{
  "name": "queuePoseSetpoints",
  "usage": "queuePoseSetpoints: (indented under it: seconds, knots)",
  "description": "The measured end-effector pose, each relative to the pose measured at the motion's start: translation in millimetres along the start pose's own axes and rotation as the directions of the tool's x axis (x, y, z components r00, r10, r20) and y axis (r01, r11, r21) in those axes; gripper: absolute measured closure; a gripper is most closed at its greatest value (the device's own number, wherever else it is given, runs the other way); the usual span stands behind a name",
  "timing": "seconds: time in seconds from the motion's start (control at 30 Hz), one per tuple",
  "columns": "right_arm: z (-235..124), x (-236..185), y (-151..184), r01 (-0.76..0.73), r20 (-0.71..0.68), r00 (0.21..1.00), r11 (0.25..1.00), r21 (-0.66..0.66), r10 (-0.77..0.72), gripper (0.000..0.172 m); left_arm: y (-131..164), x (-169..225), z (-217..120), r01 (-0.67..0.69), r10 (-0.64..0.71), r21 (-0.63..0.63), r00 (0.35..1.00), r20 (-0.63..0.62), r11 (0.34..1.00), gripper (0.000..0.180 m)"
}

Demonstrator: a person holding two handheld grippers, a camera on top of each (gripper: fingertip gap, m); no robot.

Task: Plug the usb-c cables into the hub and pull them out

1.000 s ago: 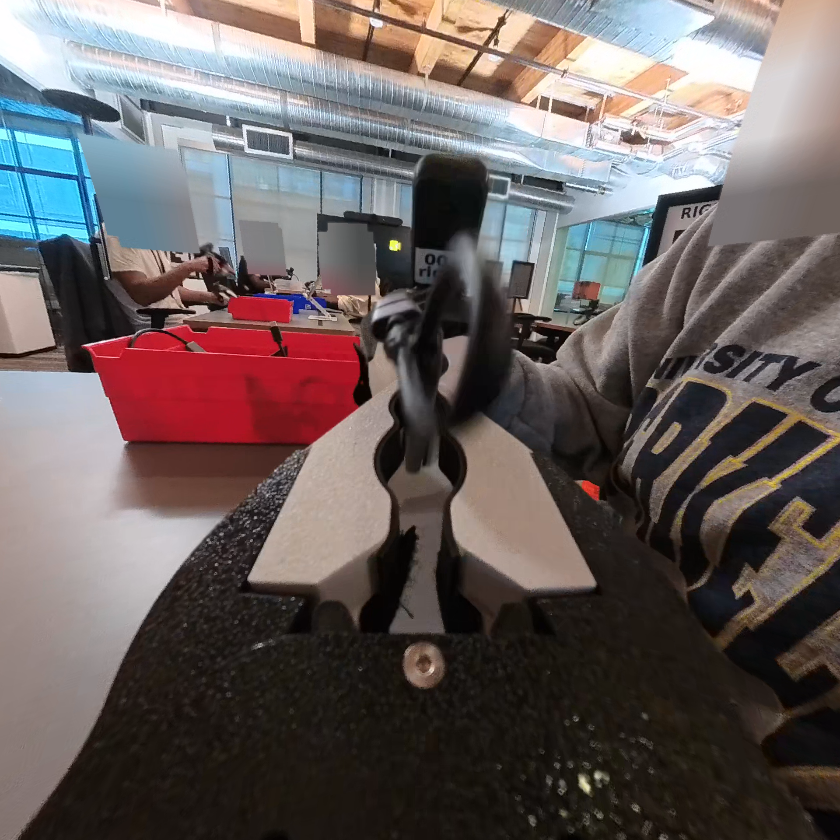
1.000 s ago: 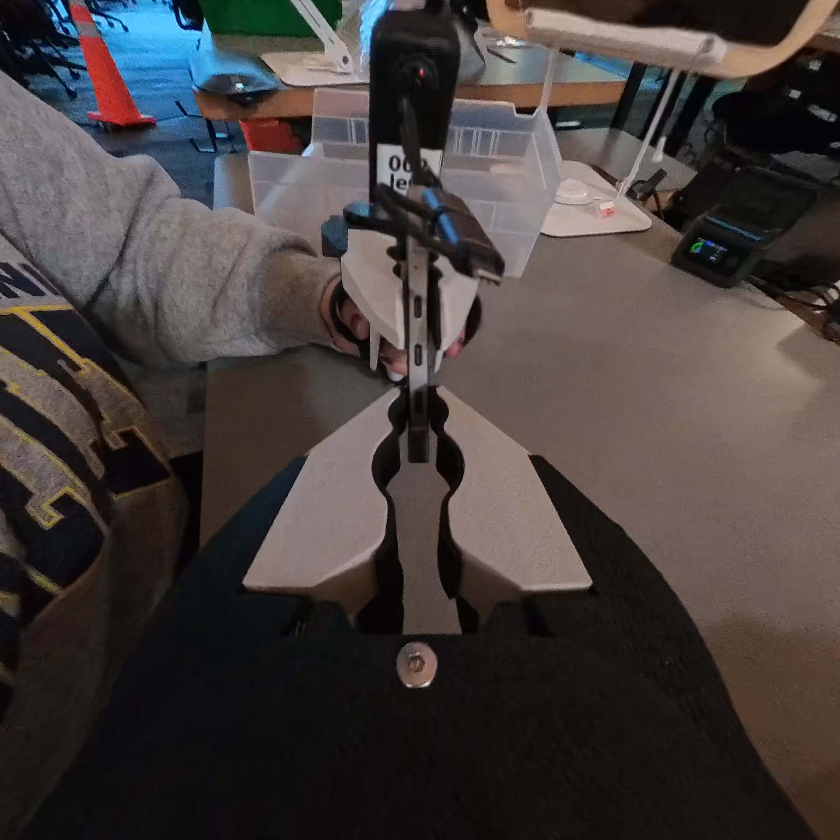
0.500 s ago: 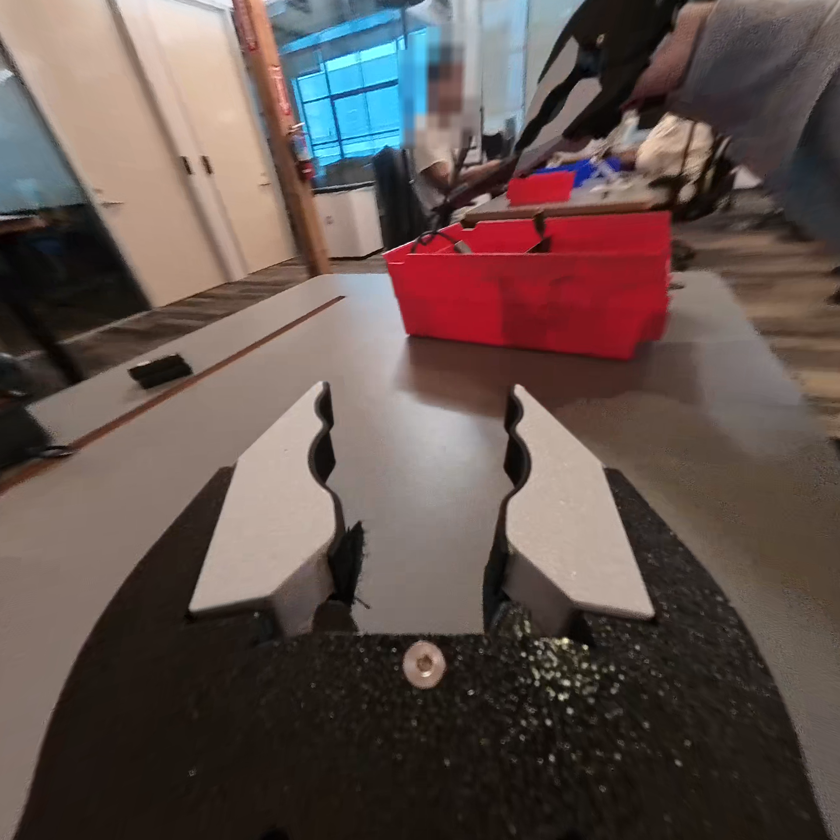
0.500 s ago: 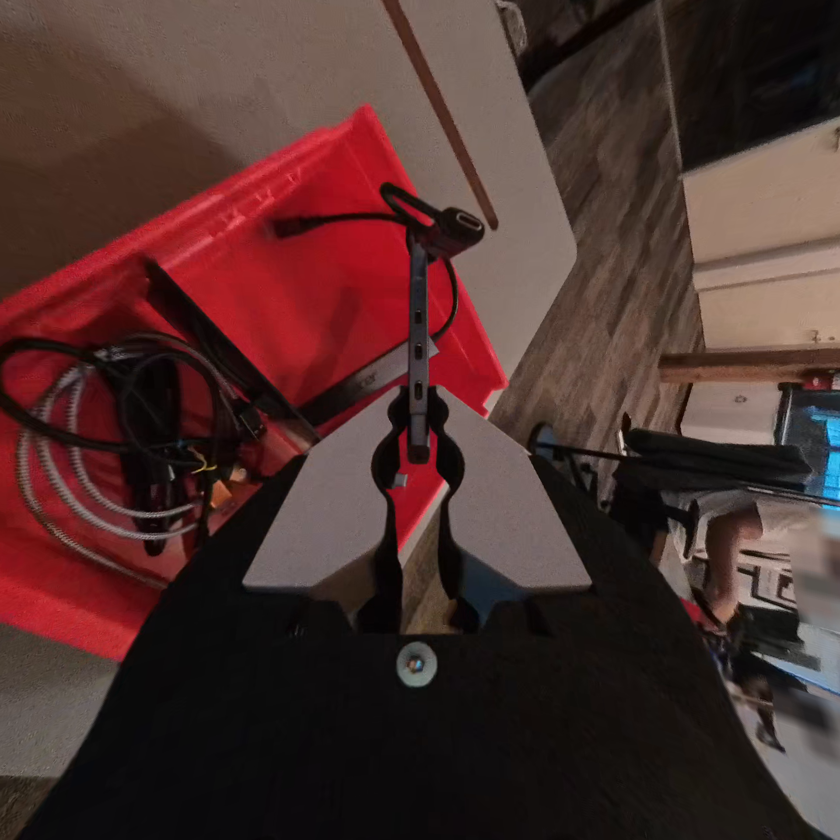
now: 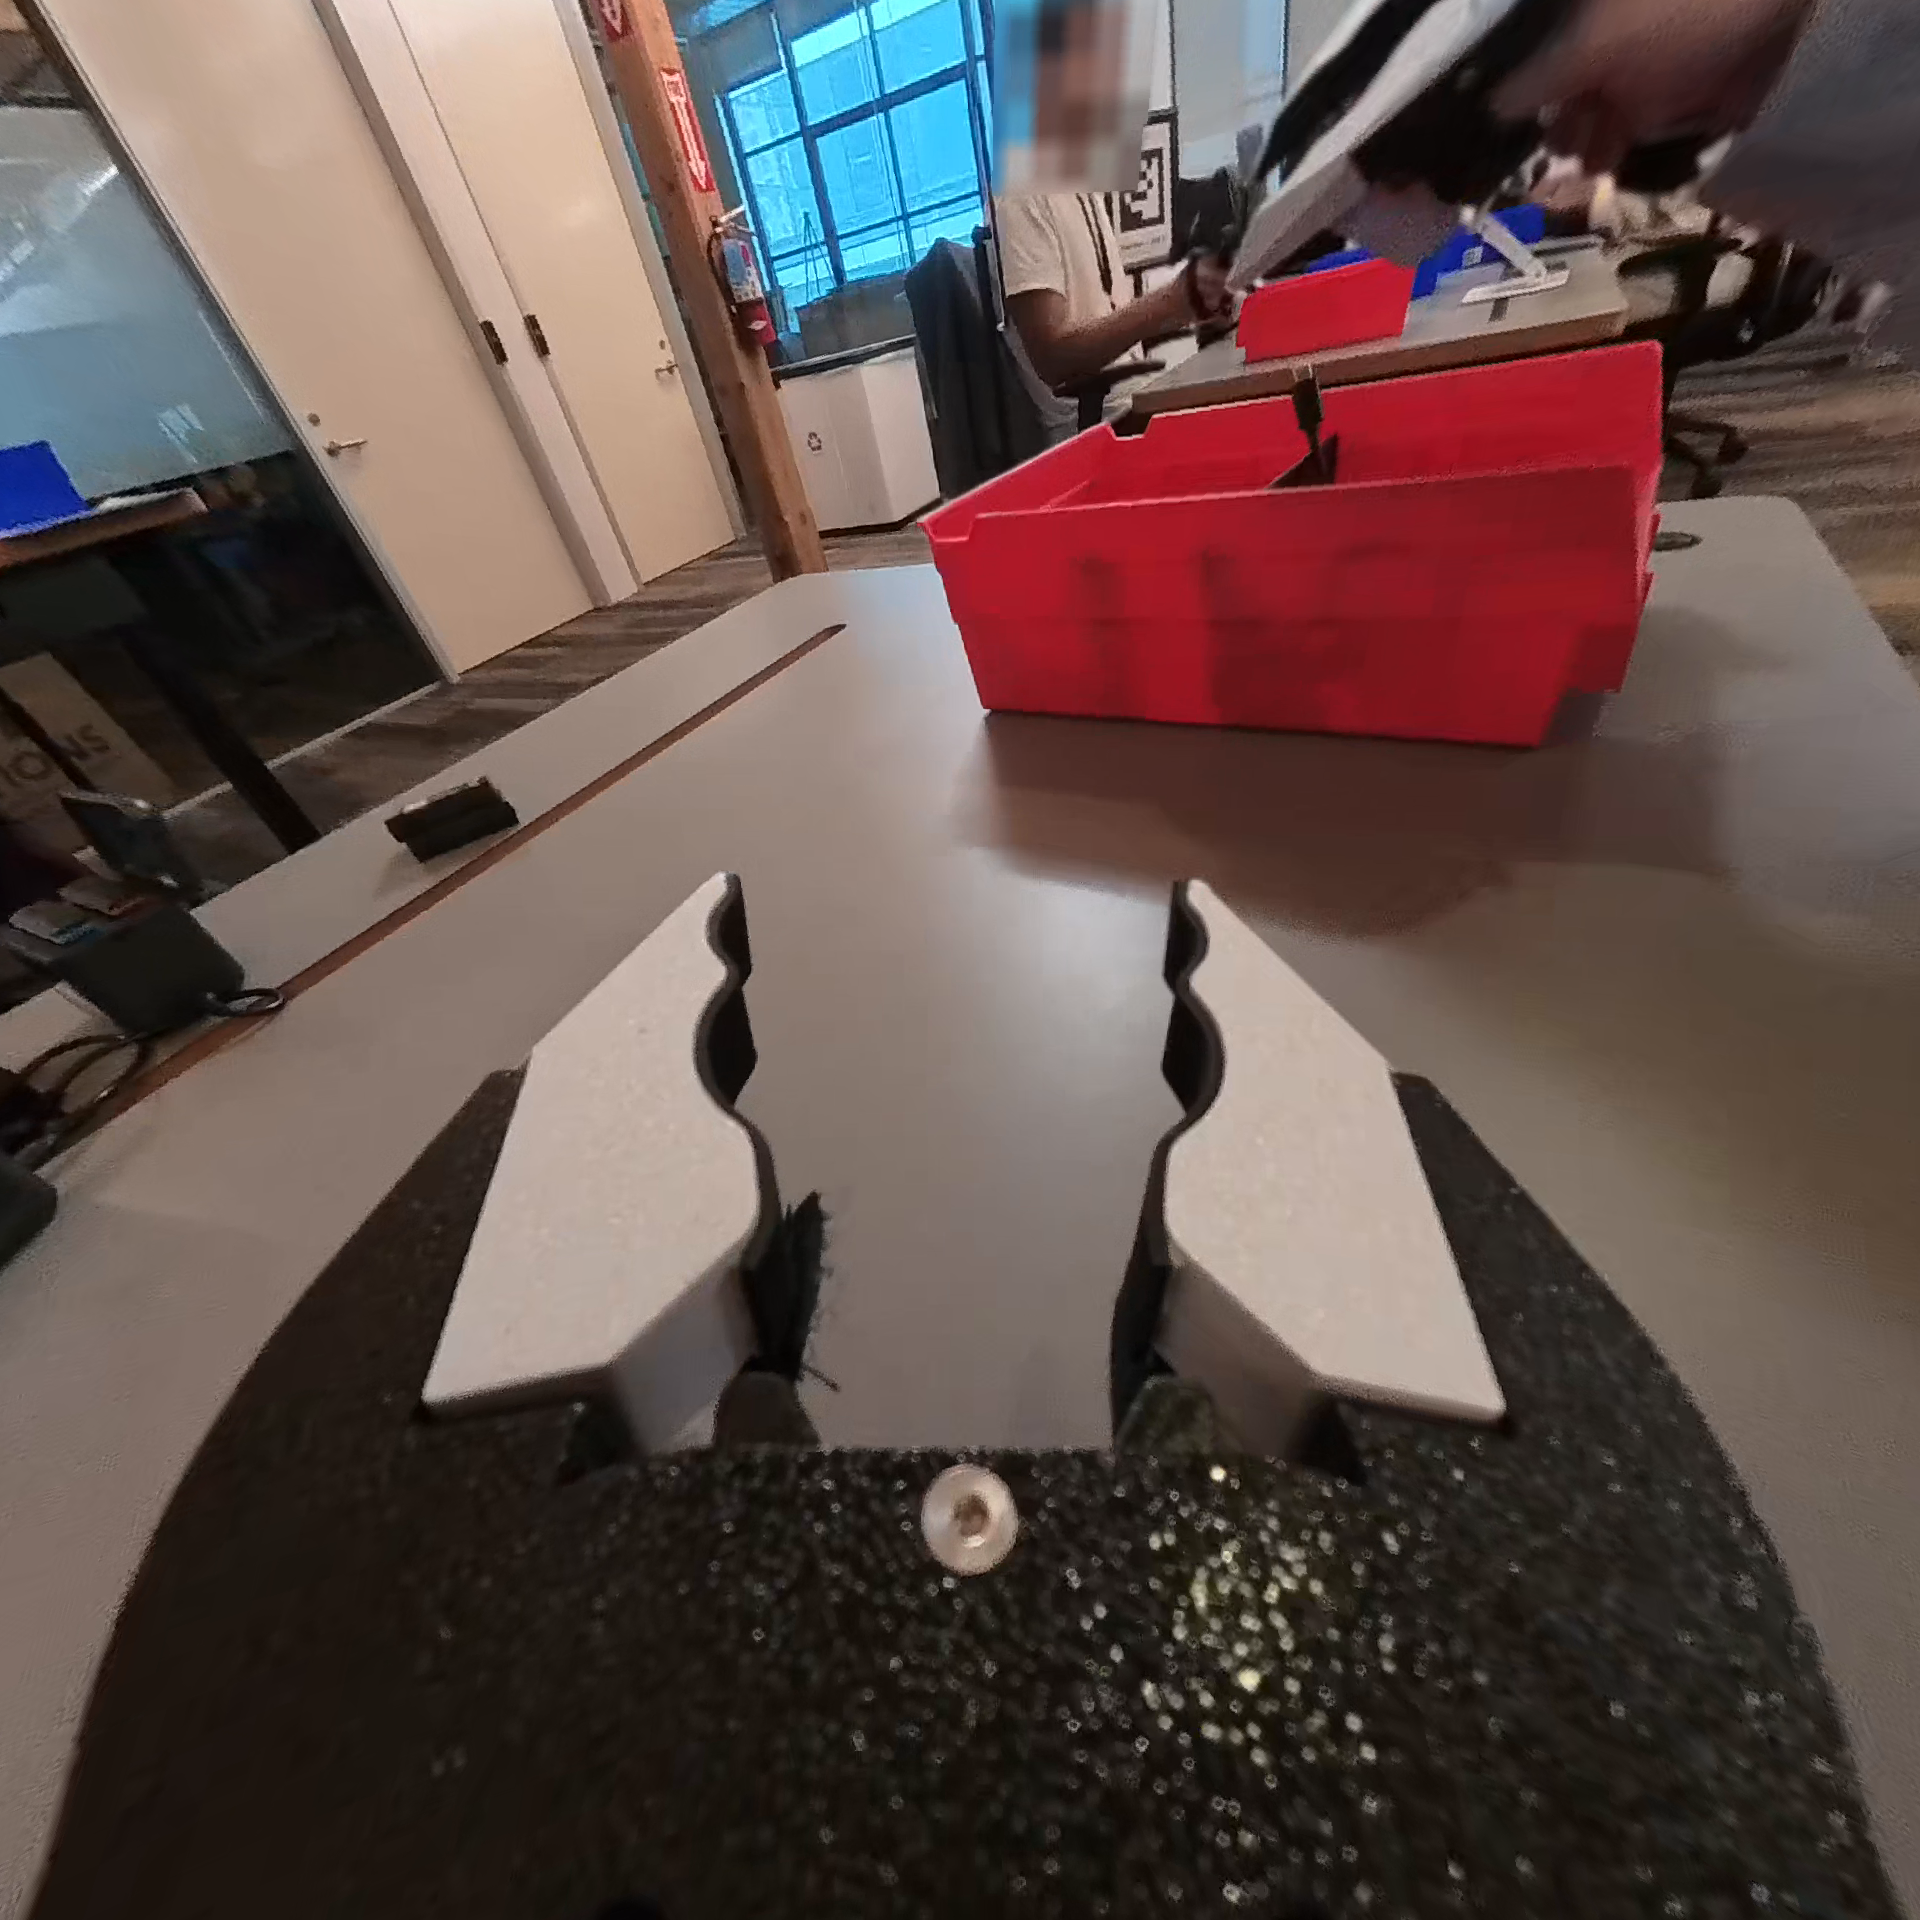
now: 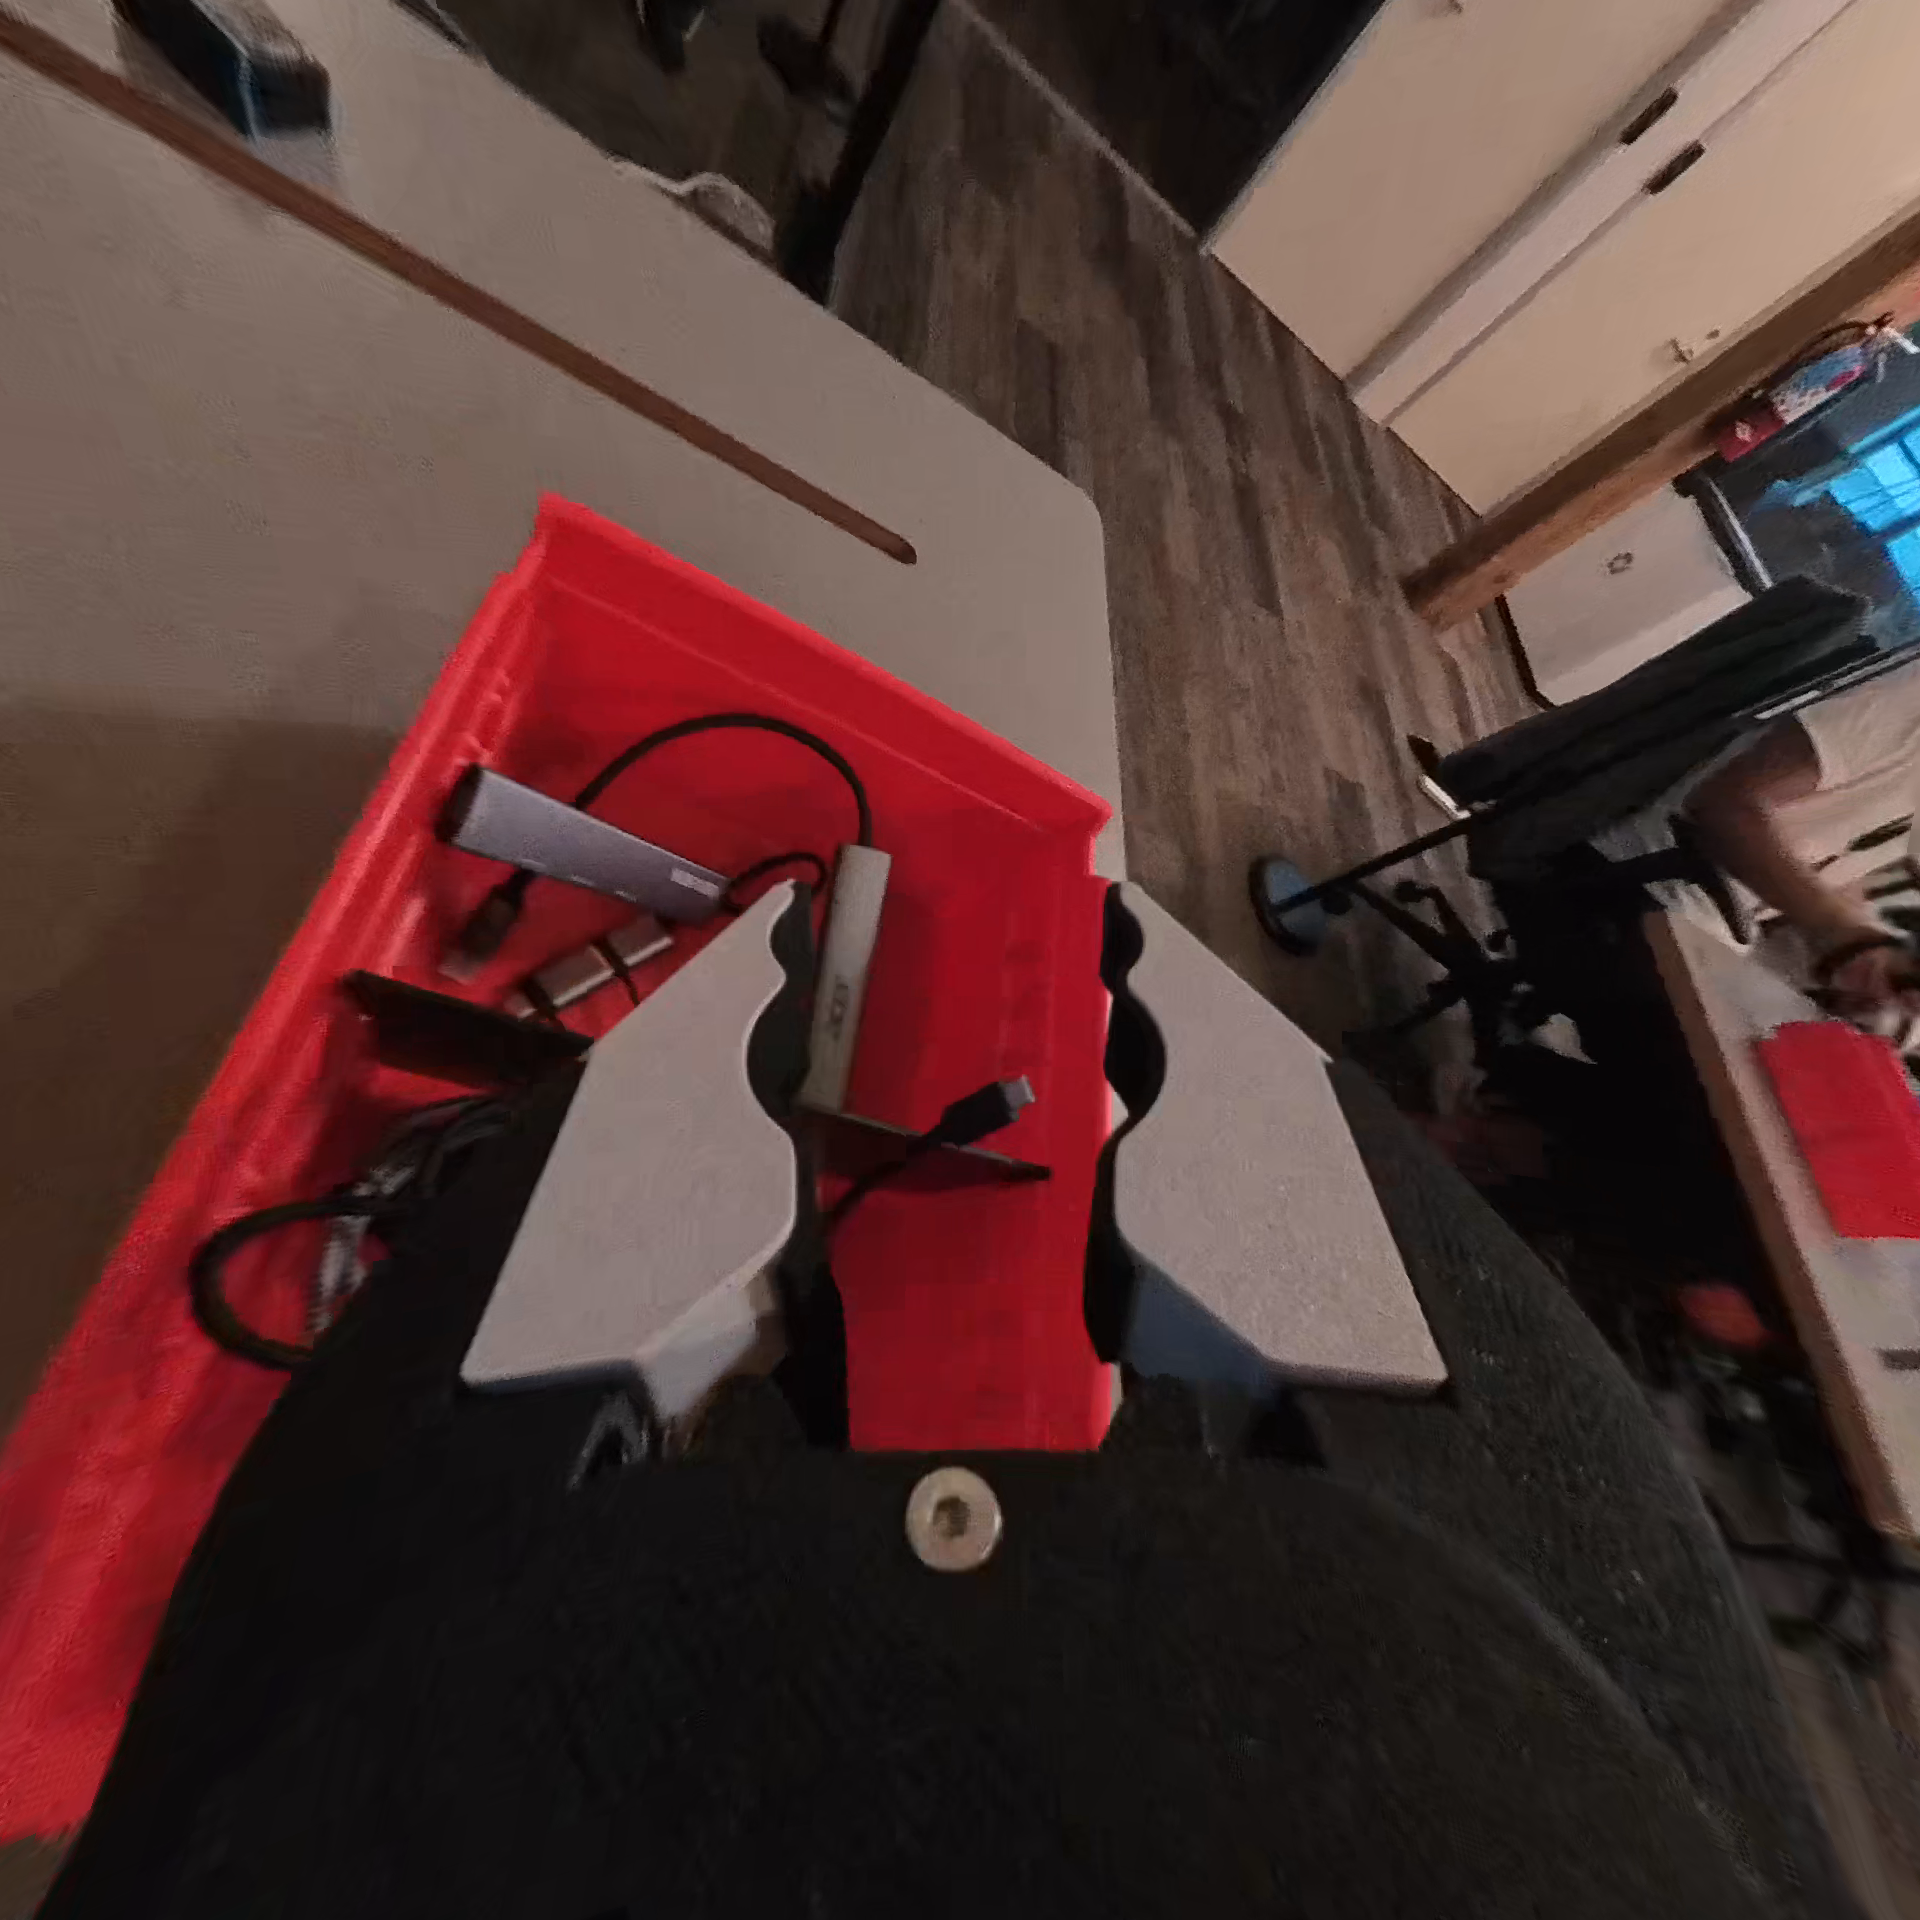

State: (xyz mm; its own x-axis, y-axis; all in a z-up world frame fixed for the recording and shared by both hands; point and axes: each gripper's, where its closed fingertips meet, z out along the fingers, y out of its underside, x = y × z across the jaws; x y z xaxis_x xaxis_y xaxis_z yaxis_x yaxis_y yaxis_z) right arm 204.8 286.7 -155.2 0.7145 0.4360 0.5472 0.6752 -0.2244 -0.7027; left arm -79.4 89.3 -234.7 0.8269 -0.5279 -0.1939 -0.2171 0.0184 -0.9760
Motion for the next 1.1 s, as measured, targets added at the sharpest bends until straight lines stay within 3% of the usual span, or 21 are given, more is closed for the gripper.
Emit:
queuePoseSetpoints:
  seconds: [0.1, 0.2, 0.3, 0.4, 0.5, 0.57, 0.67, 0.77, 0.83, 0.9, 0.97, 1.1]
  knots:
    - [-20.4, -6.9, 5.4, -0.127, 0.039, 0.991, 0.990, 0.067, 0.125, 0.117, -9.7, -4.7, -3.3, 0.006, -0.005, -0.021, 0.999, 0.046, 1.000, 0.095]
    - [-28.9, -5.6, 22.5, -0.189, 0.051, 0.981, 0.980, 0.069, 0.186, 0.116, -32.9, -29.4, -23.1, -0.029, 0.038, -0.046, 0.976, 0.216, 0.999, 0.083]
    - [-35.0, -1.7, 43.8, -0.229, 0.041, 0.973, 0.972, 0.054, 0.227, 0.113, -56.9, -71.7, -77.2, 0.056, -0.015, -0.064, 0.856, 0.517, 0.996, 0.073]
    - [-40.4, 10.5, 71.0, -0.292, 0.023, 0.956, 0.956, 0.041, 0.291, 0.109, -64.5, -80.7, -136.5, 0.203, -0.144, -0.015, 0.742, 0.655, 0.979, 0.064]
    - [-34.5, 18.6, 113.9, -0.314, 0.039, 0.948, 0.947, -0.074, 0.317, 0.091, -37.8, -83.0, -185.9, 0.278, -0.046, -0.197, 0.676, 0.735, 0.940, 0.052]
    - [-26.6, 19.3, 138.9, -0.361, 0.080, 0.923, 0.918, -0.166, 0.377, 0.083, -7.6, -88.2, -225.9, 0.399, 0.036, -0.336, 0.597, 0.801, 0.853, 0.041]
    - [-18.2, 20.4, 154.3, -0.396, 0.109, 0.899, 0.894, -0.211, 0.425, 0.084, 26.4, -84.4, -257.5, 0.566, -0.007, -0.362, 0.545, 0.838, 0.741, 0.038]
    - [-10.6, 16.9, 168.6, -0.387, 0.129, 0.894, 0.884, -0.262, 0.430, 0.107, 65.6, -78.4, -281.1, 0.673, 0.007, -0.419, 0.524, 0.852, 0.609, 0.045]
    - [-5.2, 16.3, 178.4, -0.377, 0.123, 0.896, 0.877, -0.297, 0.427, 0.123, 86.2, -73.2, -289.3, 0.709, 0.016, -0.450, 0.527, 0.850, 0.543, 0.060]
    - [-1.4, 18.0, 183.2, -0.358, 0.111, 0.908, 0.884, -0.300, 0.405, 0.145, 97.1, -69.6, -283.0, 0.709, -0.020, -0.457, 0.553, 0.833, 0.538, 0.084]
    - [2.2, 14.4, 182.0, -0.345, 0.129, 0.910, 0.893, -0.288, 0.394, 0.155, 106.9, -60.6, -271.8, 0.717, -0.090, -0.467, 0.588, 0.804, 0.517, 0.126]
    - [0.1, 6.5, 173.7, -0.354, 0.204, 0.891, 0.903, -0.246, 0.405, 0.167, 111.4, -66.4, -276.0, 0.697, -0.017, -0.483, 0.578, 0.816, 0.529, 0.149]
